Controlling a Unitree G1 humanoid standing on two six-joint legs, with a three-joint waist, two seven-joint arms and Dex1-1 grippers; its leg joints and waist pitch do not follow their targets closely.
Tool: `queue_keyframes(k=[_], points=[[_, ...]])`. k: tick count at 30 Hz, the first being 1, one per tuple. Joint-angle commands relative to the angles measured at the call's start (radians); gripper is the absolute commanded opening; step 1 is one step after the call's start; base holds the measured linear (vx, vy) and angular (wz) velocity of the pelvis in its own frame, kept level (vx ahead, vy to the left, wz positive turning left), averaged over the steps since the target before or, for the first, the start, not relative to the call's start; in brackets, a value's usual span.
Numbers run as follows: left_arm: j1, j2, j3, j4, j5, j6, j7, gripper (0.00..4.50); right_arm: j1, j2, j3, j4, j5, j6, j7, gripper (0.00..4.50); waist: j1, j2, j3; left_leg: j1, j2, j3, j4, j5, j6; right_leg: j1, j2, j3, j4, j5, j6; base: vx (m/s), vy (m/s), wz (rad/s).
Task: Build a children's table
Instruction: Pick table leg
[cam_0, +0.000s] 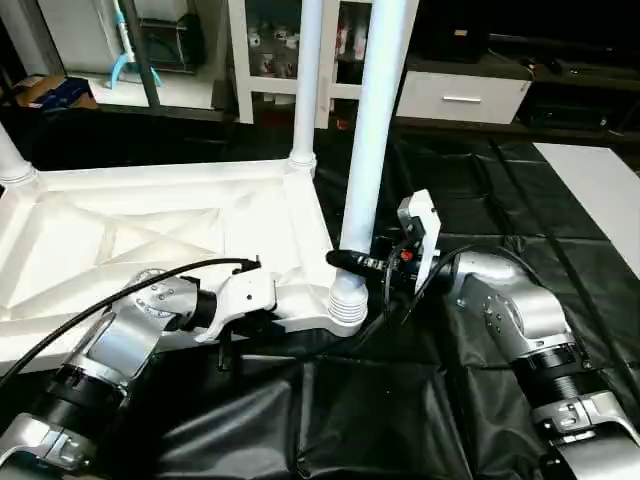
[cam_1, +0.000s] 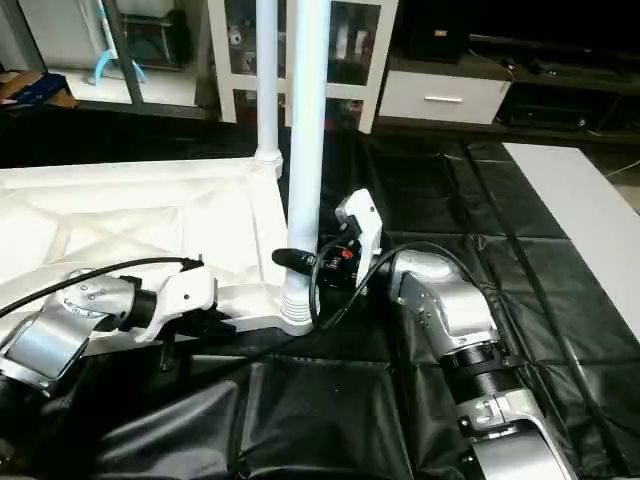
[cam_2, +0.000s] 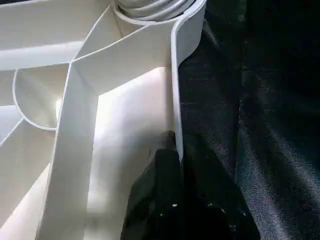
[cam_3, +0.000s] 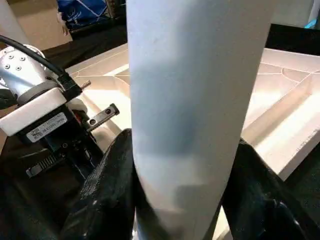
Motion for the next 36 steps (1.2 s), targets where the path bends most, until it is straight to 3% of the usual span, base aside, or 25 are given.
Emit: queue_keyframes(k=[1,3,7,8,10,11,13,20,27,36], points=[[0.017,-0.011,-0.040,-0.031,-0.008,-0.010,-0.028,0.06,0.008,0.001,0.034,0.058,-0.056,0.004,0.002,1.81,-0.004,0.009,-0.054,0.038,0.034,-0.013,-0.082,-0.243,-0.010,0.017,-0.005,-0.001,-0.057,-0.097,-0.220,0.000,0.000,0.00],[0.017,-0.008,-0.040,-0.032,-0.011,-0.008,-0.035,0.06,-0.020,0.016,0.067,0.126,-0.083,-0.019,0.019,1.81,-0.010,0.019,-0.056,0.040,0.033,-0.014,-0.083,-0.269,-0.023,0.015,-0.002,-0.003,-0.058,-0.092,-0.225,0.000,0.000,0.00],[0.020,-0.007,-0.040,-0.036,-0.012,-0.004,-0.038,0.06,-0.031,0.028,0.075,0.157,-0.094,-0.031,0.026,1.81,-0.012,0.019,-0.055,0.041,0.034,-0.016,-0.086,-0.298,-0.033,0.014,-0.003,-0.002,-0.059,-0.107,-0.227,0.000,0.000,0.00],[0.024,-0.007,-0.041,-0.039,-0.012,-0.003,-0.038,0.06,-0.034,0.035,0.070,0.169,-0.095,-0.036,0.021,1.81,-0.013,0.013,-0.055,0.042,0.035,-0.016,-0.087,-0.304,-0.036,0.014,-0.002,-0.003,-0.060,-0.111,-0.224,0.000,0.000,0.00],[0.027,-0.008,-0.043,-0.044,-0.009,0.001,-0.037,0.06,-0.036,0.051,0.045,0.188,-0.093,-0.051,-0.005,1.81,-0.013,0.016,-0.057,0.042,0.035,-0.017,-0.087,-0.313,-0.043,0.013,-0.003,-0.003,-0.059,-0.112,-0.223,0.000,0.000,0.00],[0.028,-0.010,-0.045,-0.047,-0.008,0.003,-0.034,0.06,-0.034,0.058,0.031,0.188,-0.086,-0.050,-0.022,1.81,-0.015,0.004,-0.057,0.042,0.036,-0.016,-0.087,-0.310,-0.040,0.014,-0.001,-0.003,-0.060,-0.109,-0.222,0.000,0.000,0.00],[0.026,-0.015,-0.046,-0.051,-0.009,0.009,-0.032,0.06,-0.028,0.061,0.021,0.188,-0.083,-0.055,-0.036,1.81,-0.012,0.010,-0.057,0.042,0.035,-0.017,-0.088,-0.300,-0.038,0.014,-0.003,-0.002,-0.057,-0.100,-0.223,0.000,0.000,0.00],[0.024,-0.019,-0.048,-0.056,-0.011,0.016,-0.030,0.06,0.033,0.060,-0.013,0.154,-0.074,-0.079,-0.076,1.81,-0.006,0.010,-0.058,0.043,0.035,-0.014,-0.086,-0.268,-0.027,0.015,-0.001,-0.002,-0.056,-0.055,-0.218,0.000,0.000,0.00],[0.027,-0.019,-0.045,-0.058,-0.007,0.020,-0.028,0.06,0.107,0.068,-0.075,0.088,-0.041,-0.091,-0.108,1.81,-0.007,0.011,-0.053,0.045,0.037,-0.017,-0.094,-0.351,-0.047,0.008,-0.003,0.000,-0.068,-0.160,-0.194,0.000,0.000,0.00],[0.024,-0.020,-0.044,-0.051,-0.003,0.019,-0.023,0.06,0.185,0.090,-0.166,-0.008,0.018,-0.130,-0.171,1.81,-0.006,0.011,-0.052,0.045,0.038,-0.019,-0.098,-0.382,-0.059,0.001,-0.004,0.002,-0.074,-0.190,-0.172,0.000,0.000,0.00]])
